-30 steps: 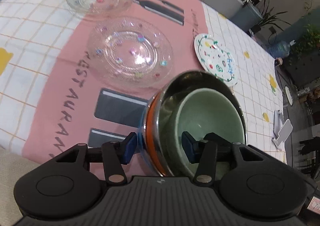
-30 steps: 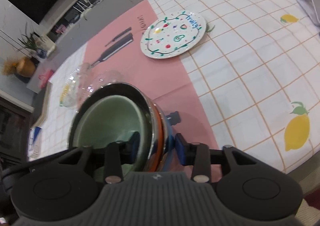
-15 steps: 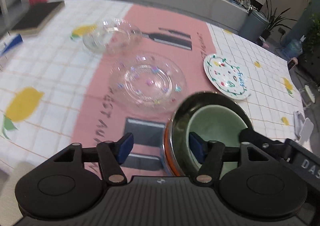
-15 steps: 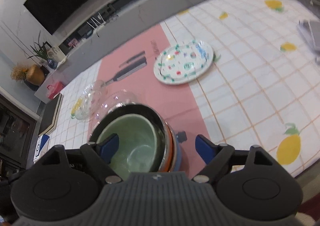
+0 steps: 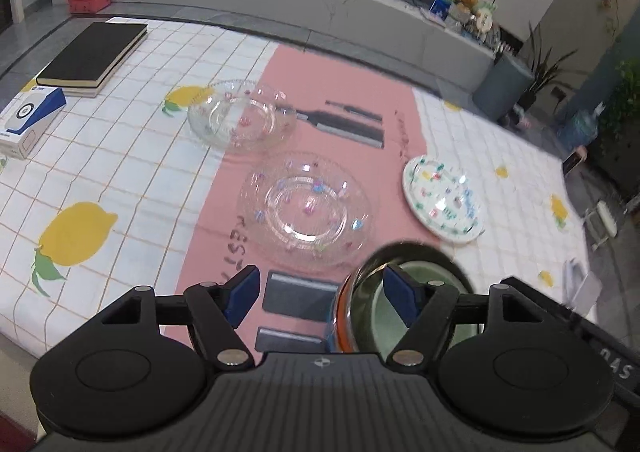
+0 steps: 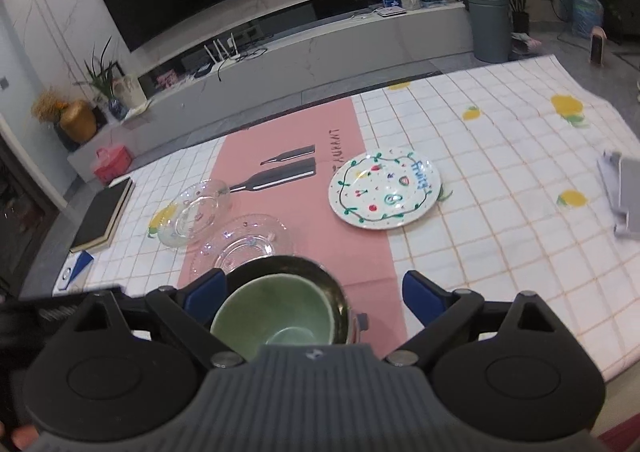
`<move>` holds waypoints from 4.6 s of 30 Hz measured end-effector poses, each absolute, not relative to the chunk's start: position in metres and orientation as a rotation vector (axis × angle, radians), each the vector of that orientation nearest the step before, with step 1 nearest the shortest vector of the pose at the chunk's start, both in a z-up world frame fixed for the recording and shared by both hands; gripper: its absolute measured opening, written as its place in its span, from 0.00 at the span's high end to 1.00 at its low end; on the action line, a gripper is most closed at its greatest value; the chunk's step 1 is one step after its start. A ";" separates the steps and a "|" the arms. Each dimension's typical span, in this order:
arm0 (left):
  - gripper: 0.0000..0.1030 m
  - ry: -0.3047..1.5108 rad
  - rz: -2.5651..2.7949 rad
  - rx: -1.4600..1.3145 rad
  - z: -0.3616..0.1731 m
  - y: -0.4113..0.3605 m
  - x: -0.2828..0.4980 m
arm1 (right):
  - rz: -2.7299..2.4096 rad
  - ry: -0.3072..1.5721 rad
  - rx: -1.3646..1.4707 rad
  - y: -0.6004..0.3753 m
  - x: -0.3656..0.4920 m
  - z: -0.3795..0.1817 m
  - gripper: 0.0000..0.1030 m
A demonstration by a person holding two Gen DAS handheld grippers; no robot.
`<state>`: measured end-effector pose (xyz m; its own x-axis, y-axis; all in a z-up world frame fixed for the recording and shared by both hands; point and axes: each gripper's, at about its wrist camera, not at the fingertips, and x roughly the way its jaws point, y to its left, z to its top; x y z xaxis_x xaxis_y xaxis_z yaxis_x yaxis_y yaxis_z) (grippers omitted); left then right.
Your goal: Organize plates and bowls
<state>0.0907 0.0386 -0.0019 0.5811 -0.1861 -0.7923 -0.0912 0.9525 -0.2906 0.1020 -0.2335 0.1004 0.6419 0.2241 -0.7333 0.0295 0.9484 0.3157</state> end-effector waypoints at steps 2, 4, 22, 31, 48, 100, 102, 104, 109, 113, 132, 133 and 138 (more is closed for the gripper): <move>0.19 0.949 -0.068 -0.297 0.006 0.041 0.096 | 0.118 0.885 0.336 -0.239 0.109 0.105 0.10; 0.19 0.951 -0.069 -0.252 0.013 0.043 0.102 | 0.142 0.901 0.329 -0.240 0.118 0.109 0.10; 0.18 1.025 -0.147 -0.320 -0.041 0.073 0.154 | 0.422 1.071 0.470 -0.250 0.225 0.053 0.10; 0.18 1.108 -0.335 -0.297 -0.045 0.045 0.133 | 0.376 1.165 0.409 -0.263 0.172 0.035 0.14; 0.58 1.238 -0.314 -0.242 -0.075 0.019 0.132 | 0.347 1.213 0.240 -0.218 0.162 0.014 0.63; 0.26 1.047 -0.089 -0.196 -0.014 0.115 0.186 | 0.376 1.095 0.244 -0.163 0.249 0.048 0.25; 0.29 1.065 -0.083 -0.224 -0.028 0.123 0.197 | 0.366 1.089 0.298 -0.170 0.255 0.036 0.25; 0.31 1.075 -0.098 -0.284 -0.044 0.133 0.204 | 0.359 1.085 0.379 -0.180 0.255 0.020 0.26; 0.33 1.122 -0.208 -0.547 -0.089 0.159 0.217 | 0.366 1.093 0.427 -0.189 0.255 -0.013 0.31; 0.33 1.135 -0.197 -0.596 -0.102 0.162 0.223 | 0.370 1.049 0.468 -0.203 0.258 -0.008 0.31; 0.33 1.091 -0.258 -0.398 -0.025 0.088 0.259 | 0.146 0.913 0.609 -0.336 0.260 0.006 0.43; 0.33 1.110 -0.311 -0.420 -0.025 0.077 0.267 | 0.140 0.930 0.610 -0.344 0.262 -0.002 0.42; 0.34 1.166 -0.419 -0.354 -0.041 0.023 0.308 | 0.043 0.993 0.733 -0.380 0.268 -0.044 0.41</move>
